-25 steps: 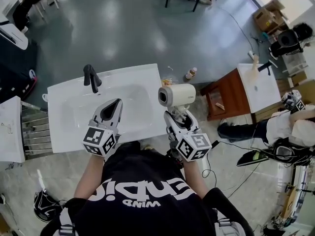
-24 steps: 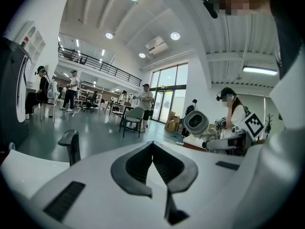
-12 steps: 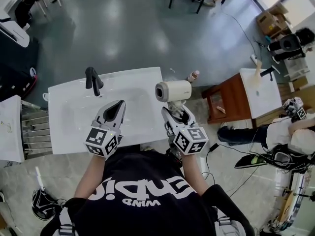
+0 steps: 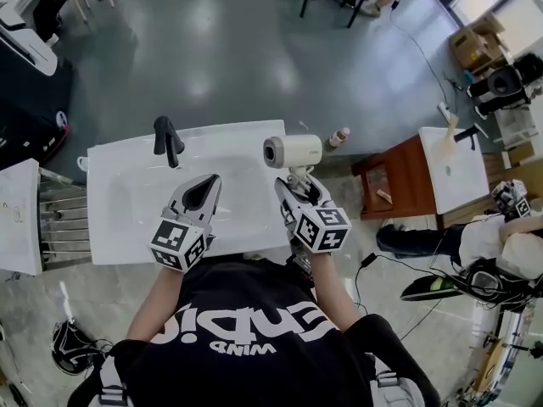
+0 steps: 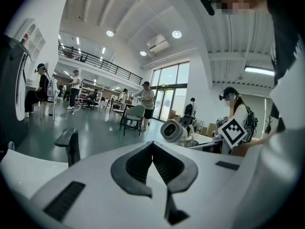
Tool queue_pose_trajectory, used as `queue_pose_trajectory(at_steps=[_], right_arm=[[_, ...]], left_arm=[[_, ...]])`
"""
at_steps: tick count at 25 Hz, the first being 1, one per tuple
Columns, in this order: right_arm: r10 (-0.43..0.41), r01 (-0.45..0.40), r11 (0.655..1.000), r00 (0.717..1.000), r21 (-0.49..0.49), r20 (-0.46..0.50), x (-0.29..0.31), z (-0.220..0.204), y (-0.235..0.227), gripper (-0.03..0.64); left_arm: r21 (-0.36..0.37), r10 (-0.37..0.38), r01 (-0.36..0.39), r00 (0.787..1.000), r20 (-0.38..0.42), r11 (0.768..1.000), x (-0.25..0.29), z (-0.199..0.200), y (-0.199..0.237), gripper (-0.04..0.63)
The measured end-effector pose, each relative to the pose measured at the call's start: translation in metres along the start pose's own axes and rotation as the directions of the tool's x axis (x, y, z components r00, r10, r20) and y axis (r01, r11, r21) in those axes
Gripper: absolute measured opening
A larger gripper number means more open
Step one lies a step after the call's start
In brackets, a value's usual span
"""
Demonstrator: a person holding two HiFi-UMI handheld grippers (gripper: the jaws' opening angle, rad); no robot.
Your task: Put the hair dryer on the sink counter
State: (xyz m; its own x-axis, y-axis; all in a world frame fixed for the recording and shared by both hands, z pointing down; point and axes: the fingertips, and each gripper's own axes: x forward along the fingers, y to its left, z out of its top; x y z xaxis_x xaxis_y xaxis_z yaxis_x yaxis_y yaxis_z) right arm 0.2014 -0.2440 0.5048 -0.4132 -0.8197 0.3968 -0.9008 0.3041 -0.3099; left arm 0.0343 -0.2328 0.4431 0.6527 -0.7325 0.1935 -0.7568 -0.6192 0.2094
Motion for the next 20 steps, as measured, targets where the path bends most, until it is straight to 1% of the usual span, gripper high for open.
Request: queue_pose_trajectory(at_steps=[7, 20], right_arm=[[-0.002, 0.001, 1.0, 0.998, -0.007, -0.058, 0.029, -0.013, -0.004, 0.298], [-0.064, 0.068, 0.998, 0.985, 0.016, -0.163, 0.084, -0.043, -0.03, 0.298]], left_arm=[[-0.012, -0.008, 0.008, 1.0, -0.011, 1.0, 0.003, -0.004, 0.004, 0.02], [-0.041, 0.004, -0.005, 1.0, -0.016, 0.999, 0.005, -0.008, 0.014, 0.02]])
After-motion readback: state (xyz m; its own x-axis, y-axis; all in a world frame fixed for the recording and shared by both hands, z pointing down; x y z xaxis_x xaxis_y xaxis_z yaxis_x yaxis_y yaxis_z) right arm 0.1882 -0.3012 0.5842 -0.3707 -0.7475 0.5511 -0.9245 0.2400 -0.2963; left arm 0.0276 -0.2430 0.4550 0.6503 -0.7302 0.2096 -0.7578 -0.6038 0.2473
